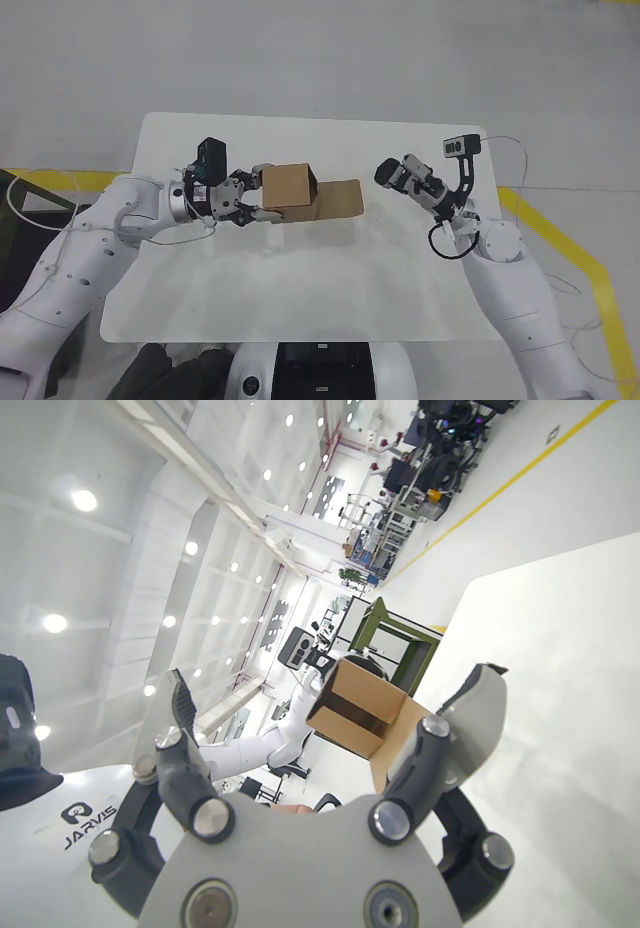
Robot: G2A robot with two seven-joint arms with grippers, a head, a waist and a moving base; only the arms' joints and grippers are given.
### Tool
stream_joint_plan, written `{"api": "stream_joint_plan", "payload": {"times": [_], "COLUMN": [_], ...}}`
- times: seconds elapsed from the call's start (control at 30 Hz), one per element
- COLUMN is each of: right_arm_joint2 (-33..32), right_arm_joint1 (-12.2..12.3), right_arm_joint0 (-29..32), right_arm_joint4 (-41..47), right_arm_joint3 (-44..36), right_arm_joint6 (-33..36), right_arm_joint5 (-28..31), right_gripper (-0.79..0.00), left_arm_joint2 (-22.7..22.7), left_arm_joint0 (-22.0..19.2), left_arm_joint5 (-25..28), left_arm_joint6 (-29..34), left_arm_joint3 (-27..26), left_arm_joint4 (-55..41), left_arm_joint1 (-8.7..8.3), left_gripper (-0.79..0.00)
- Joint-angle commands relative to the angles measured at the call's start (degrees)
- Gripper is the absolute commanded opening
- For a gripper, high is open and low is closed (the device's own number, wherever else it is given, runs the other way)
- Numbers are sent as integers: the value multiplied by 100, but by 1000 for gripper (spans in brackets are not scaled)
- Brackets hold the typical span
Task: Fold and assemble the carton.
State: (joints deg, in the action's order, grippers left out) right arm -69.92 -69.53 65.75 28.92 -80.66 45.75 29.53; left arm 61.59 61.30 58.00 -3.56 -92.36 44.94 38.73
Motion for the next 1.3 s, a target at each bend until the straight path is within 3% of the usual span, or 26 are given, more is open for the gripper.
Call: {"api": "stream_joint_plan", "payload": {"times": [0.0, 0.17, 0.33, 0.43, 0.63, 0.77, 0.97, 1.27], "right_arm_joint2": [17, 92, 246, 426, 694, 764, 807, 880], "right_arm_joint1": [7, 7, -15, -45, -112, -136, -162, -181], "right_arm_joint0": [15, -7, -61, -123, -251, -273, -234, -233], "right_arm_joint4": [-55, -143, -175, -160, 8, 75, 261, 203], "right_arm_joint3": [58, 234, 413, 511, 575, 592, 524, 280], "right_arm_joint6": [-1, -1, 44, 150, 388, 467, 603, 686], "right_arm_joint5": [-296, -796, -1171, -1462, -1587, -1539, -1353, -1295], "right_gripper": [0, -18, -200, -422, -406, -351, -419, -406], "left_arm_joint2": [71, 223, 314, 340, 329, 306, 286, 179], "left_arm_joint0": [29, 76, 139, 165, 145, 114, 84, 51], "left_arm_joint5": [0, 0, 0, 0, 0, 0, -12, -123], "left_arm_joint6": [-20, -10, -10, 13, 98, 169, 245, 378], "left_arm_joint3": [-40, -129, -211, -245, -257, -220, -134, -148], "left_arm_joint4": [-14, -32, -62, -61, -86, -64, 20, 317], "left_arm_joint1": [-10, -26, -29, -23, 13, 45, 98, 199], "left_gripper": [-428, -428, -434, -428, -425, -425, -425, -416]}}
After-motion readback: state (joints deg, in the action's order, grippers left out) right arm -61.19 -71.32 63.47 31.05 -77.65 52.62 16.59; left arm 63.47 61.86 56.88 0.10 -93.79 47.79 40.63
